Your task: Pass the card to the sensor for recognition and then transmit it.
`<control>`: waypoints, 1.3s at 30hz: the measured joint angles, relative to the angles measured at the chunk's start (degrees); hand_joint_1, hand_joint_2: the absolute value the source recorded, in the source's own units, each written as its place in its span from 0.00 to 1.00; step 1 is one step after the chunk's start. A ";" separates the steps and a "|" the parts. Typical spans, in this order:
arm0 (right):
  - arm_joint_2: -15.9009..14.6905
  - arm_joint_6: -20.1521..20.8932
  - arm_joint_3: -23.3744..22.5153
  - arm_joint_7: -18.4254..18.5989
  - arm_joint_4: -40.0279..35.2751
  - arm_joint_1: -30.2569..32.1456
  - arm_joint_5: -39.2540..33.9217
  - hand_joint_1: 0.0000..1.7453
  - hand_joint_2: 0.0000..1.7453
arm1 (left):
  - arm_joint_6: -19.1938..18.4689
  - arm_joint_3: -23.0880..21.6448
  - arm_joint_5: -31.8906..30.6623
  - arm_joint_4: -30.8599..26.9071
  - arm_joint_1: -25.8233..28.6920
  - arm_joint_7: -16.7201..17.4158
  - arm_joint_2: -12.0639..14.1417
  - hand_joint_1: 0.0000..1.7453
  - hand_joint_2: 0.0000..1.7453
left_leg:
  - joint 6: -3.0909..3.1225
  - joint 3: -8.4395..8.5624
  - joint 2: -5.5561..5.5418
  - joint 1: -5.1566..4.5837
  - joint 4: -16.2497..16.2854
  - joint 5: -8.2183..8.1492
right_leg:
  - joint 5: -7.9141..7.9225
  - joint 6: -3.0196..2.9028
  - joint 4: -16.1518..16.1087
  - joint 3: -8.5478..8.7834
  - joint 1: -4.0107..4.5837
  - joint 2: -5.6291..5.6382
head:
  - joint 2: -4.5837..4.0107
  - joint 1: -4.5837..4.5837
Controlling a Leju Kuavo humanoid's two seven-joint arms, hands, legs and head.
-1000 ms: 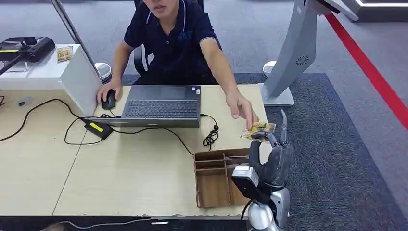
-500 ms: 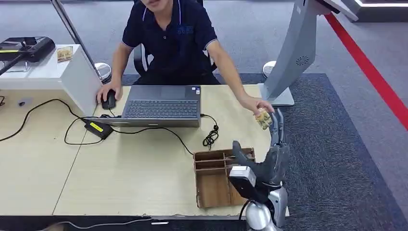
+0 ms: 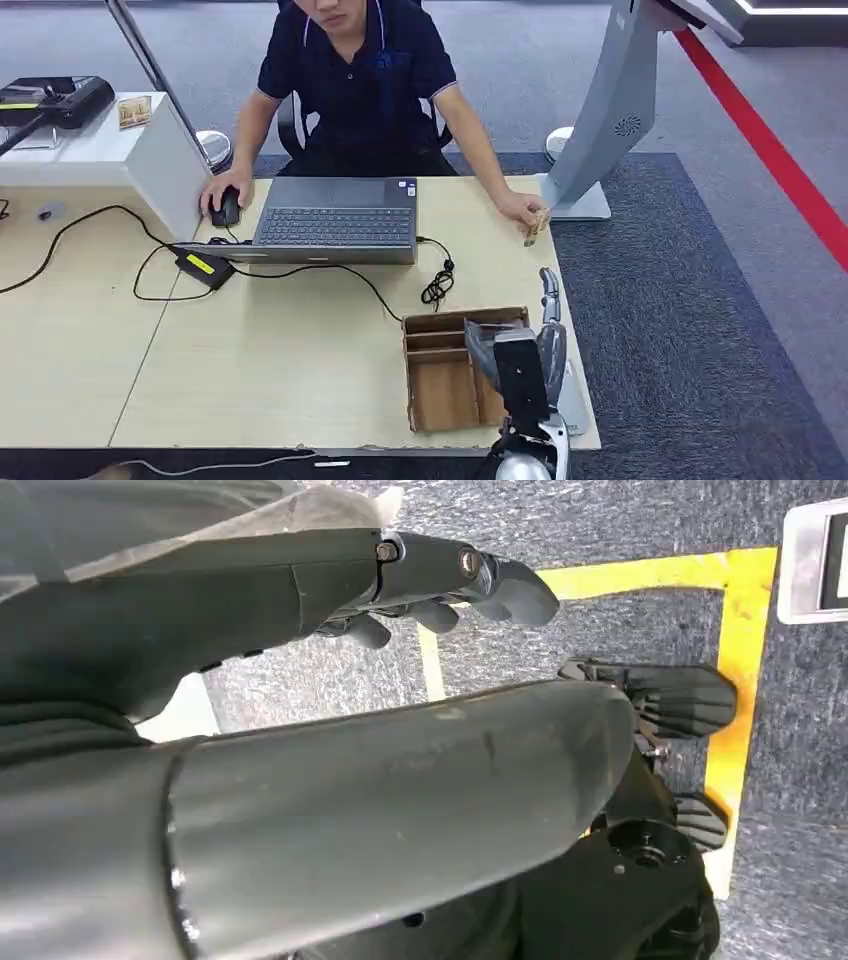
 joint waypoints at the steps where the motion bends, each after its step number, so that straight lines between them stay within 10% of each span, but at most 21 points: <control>1: -0.63 0.00 0.83 0.33 -0.31 0.09 -0.13 0.00 1.00 | 0.02 0.00 0.02 0.00 0.01 -0.02 0.00 0.00 0.00 | 0.00 0.00 0.00 0.00 0.00 0.00 | 0.00 0.00 0.00 0.00 0.00 0.00 | 0.00 0.00; 16: -7.82 -0.04 5.57 3.08 -4.15 0.68 -0.03 0.00 1.00 | 0.20 0.09 0.50 0.00 0.07 0.00 0.00 0.00 0.00 | 0.00 0.01 0.00 0.00 0.00 0.00 | 0.00 0.00 0.00 0.00 0.00 0.00 | 0.00 -0.02; 27: -8.57 -0.11 4.65 5.64 -5.24 2.14 22.14 0.00 1.00 | 0.02 0.07 0.20 0.02 0.10 0.00 0.00 0.00 0.00 | 0.00 0.01 0.00 0.00 0.00 0.00 | 0.00 0.00 -0.01 0.00 0.00 0.00 | 0.00 0.00; 39: -8.57 -0.11 2.67 7.34 -5.23 2.95 30.13 0.00 1.00 | -0.53 0.07 -0.42 0.02 0.10 0.00 0.00 0.00 0.00 | 0.00 0.00 0.00 0.00 0.00 0.00 | 0.00 0.00 -0.01 -0.01 0.00 0.00 | 0.00 0.00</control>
